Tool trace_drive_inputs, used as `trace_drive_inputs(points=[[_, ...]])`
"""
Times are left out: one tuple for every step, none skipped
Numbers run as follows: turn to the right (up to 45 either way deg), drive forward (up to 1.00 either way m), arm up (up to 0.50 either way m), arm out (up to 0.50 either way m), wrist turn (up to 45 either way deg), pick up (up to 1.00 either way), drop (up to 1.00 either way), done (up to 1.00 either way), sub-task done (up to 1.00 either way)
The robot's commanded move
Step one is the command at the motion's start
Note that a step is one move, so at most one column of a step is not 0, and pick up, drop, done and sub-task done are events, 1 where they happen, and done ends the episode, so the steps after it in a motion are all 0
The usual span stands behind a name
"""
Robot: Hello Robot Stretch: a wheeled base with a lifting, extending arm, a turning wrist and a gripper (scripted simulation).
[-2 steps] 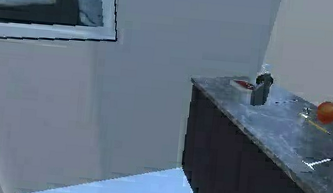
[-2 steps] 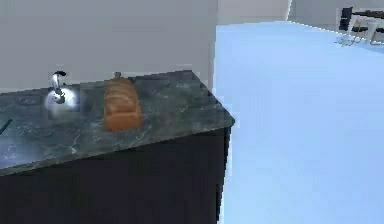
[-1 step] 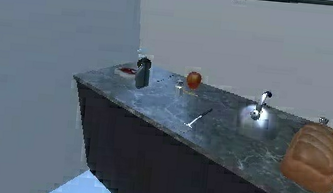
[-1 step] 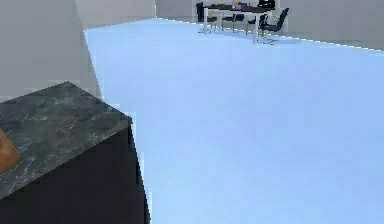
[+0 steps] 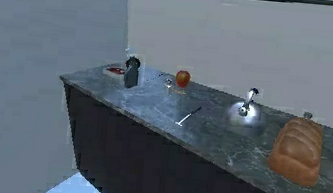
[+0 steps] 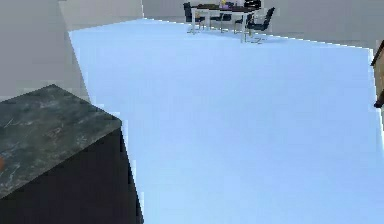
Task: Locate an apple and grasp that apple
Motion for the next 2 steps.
trace_drive_inputs(points=[[0.0, 0.4, 0.0, 0.0, 0.0, 0.0, 0.0, 0.0, 0.0], [-45.0, 0.0, 0.0, 0.0, 0.0, 0.0, 0.0, 0.0, 0.0]])
